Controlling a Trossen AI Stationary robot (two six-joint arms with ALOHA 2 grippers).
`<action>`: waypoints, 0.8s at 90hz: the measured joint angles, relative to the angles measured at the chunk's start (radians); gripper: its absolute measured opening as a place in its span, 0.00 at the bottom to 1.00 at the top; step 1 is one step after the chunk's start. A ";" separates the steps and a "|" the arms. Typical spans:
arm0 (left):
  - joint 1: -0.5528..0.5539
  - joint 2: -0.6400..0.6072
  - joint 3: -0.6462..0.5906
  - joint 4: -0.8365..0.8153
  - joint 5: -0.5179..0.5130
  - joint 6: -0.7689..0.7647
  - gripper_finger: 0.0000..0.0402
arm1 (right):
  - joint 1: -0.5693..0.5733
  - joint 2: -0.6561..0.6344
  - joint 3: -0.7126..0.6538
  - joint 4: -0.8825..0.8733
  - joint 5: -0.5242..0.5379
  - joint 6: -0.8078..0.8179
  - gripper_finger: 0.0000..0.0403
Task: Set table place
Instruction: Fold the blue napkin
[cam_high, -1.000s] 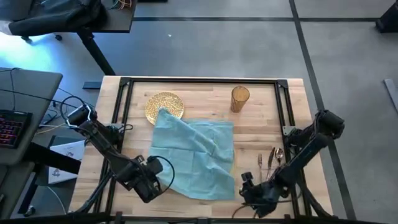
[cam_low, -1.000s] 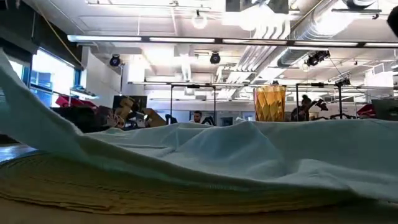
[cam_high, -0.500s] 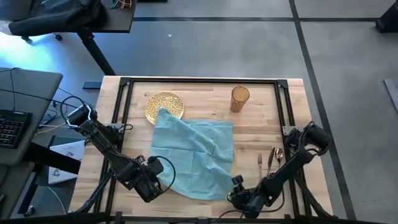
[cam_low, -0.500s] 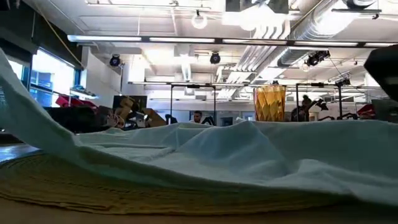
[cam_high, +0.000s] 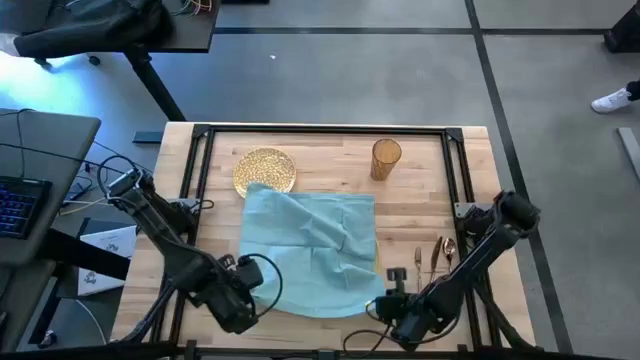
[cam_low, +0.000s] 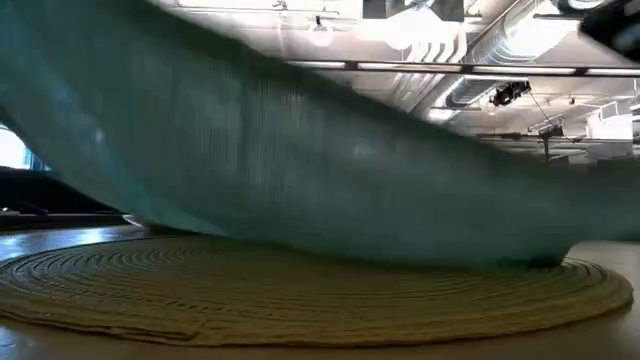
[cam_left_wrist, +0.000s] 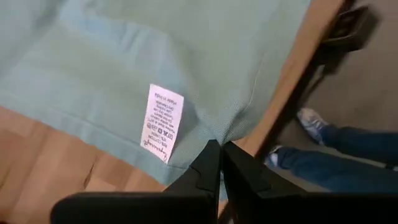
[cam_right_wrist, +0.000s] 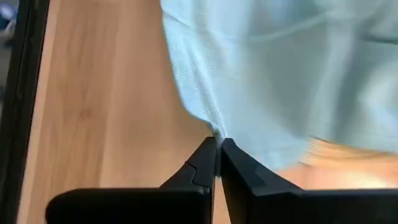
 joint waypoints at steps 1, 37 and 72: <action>-0.003 0.000 0.006 -0.001 -0.004 0.003 0.00 | 0.000 -0.009 0.001 0.002 -0.003 0.002 0.00; -0.127 0.063 0.039 0.006 -0.065 0.037 0.00 | 0.000 -0.164 -0.095 0.253 -0.249 -0.020 0.00; -0.217 0.158 0.039 0.117 -0.036 -0.142 0.00 | -0.011 -0.155 -0.117 0.478 -0.418 0.069 0.00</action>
